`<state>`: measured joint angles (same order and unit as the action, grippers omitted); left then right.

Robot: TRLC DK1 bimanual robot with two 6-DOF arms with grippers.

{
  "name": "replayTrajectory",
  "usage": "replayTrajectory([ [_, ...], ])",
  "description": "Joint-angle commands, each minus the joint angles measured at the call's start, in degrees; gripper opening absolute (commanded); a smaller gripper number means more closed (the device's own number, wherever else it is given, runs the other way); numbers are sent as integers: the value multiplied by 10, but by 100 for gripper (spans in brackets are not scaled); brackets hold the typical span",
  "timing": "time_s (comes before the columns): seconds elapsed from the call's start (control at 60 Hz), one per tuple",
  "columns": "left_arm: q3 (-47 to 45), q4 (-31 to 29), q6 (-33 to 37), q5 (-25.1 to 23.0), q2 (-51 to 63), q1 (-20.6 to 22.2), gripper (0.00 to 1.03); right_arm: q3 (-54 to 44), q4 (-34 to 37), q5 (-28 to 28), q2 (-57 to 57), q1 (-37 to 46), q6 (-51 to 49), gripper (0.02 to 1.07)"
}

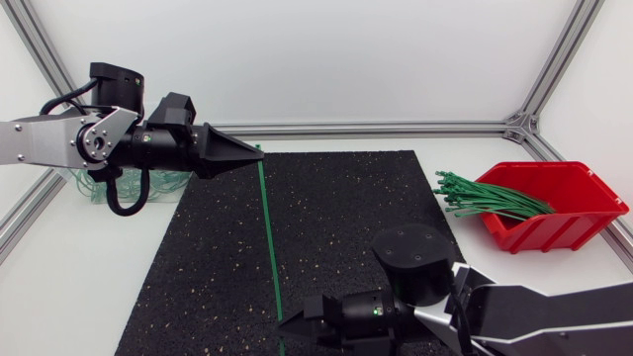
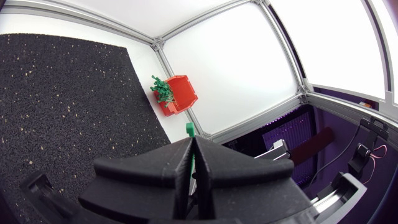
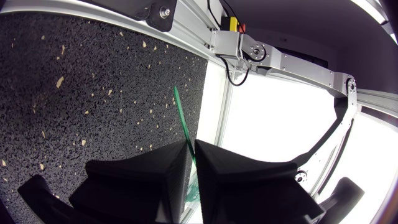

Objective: Take a green cable tie from the red box, thread the tail through the head to close it, then place it in the transparent bin on the left.

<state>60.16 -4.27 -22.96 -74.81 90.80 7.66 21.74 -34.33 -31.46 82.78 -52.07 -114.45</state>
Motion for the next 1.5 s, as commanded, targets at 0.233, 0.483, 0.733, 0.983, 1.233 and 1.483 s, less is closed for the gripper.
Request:
replayTrajectory([
  [0.233,3,-4,-6,-11,-9,-3,4,-13,12,1,-16,-3,-4,9],
  [0.483,-5,-4,-3,-12,-20,-3,4,-21,27,-47,-39,10,47,8],
  [0.733,-13,-4,5,-11,-32,1,4,-6,21,-18,-60,2,252,8],
  [0.983,-29,-4,19,-3,-50,17,4,-2,37,9,-73,-26,458,8],
  [1.233,-50,-4,26,16,-82,39,4,4,72,-28,-98,-35,624,8],
  [1.483,-92,-4,36,39,-163,70,4,81,245,-76,-172,-15,804,8],
])
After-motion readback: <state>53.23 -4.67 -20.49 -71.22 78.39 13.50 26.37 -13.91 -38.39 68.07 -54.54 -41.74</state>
